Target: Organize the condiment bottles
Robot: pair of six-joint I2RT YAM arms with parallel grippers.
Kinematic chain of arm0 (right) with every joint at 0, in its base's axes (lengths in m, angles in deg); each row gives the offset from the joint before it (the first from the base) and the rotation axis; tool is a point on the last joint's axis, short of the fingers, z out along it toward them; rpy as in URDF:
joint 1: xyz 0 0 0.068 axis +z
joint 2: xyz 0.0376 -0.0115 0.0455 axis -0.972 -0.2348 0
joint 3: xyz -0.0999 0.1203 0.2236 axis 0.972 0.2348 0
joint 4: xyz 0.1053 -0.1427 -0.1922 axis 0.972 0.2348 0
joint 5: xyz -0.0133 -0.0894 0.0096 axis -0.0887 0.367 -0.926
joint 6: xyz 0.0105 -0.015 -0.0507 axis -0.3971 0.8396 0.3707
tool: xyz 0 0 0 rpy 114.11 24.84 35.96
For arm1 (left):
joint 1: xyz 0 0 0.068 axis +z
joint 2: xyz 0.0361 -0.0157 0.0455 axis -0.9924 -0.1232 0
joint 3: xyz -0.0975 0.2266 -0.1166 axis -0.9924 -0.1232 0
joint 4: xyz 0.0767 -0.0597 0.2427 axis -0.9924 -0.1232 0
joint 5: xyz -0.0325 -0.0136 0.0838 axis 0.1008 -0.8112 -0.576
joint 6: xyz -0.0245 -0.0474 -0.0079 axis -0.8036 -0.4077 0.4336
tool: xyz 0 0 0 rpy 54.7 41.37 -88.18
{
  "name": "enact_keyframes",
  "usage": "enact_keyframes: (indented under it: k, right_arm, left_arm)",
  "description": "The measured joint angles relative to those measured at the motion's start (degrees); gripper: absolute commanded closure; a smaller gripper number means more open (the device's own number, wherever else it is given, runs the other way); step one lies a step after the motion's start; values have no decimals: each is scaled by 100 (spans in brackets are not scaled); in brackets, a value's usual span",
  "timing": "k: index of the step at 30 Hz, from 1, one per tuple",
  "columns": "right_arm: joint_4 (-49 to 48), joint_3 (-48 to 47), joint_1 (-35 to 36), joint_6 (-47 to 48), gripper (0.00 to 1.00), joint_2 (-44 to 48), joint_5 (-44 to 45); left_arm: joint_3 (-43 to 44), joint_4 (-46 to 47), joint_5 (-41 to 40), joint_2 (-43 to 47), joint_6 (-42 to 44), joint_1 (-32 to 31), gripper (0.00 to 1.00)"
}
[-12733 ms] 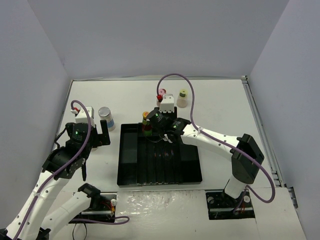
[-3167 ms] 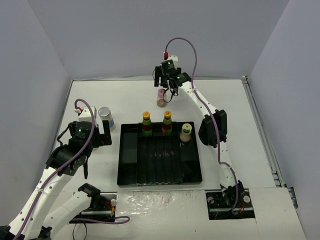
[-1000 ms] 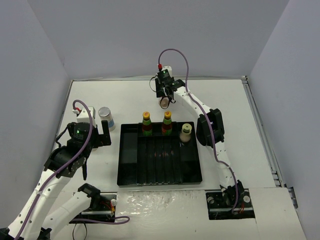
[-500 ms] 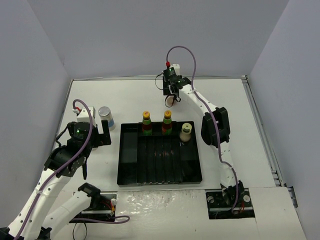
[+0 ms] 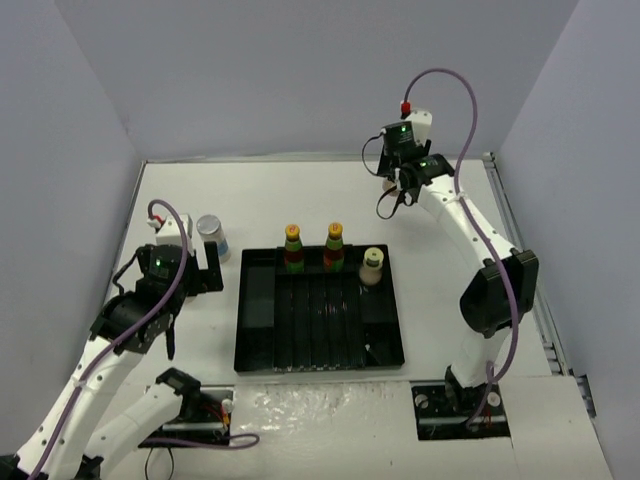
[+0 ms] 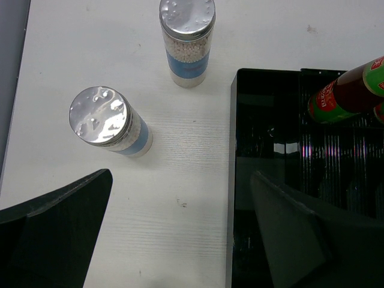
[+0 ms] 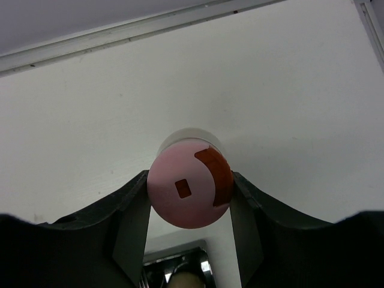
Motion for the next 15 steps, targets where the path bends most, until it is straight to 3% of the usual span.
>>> enact_keyframes:
  k: [10, 15]
  right_arm:
    - [123, 2219, 305, -380, 100, 2892, -52]
    - [376, 3327, 791, -748, 100, 4084, 31]
  left_arm:
    - [0, -3, 16, 8, 4, 0, 3]
    - [0, -19, 61, -1, 0, 0, 3]
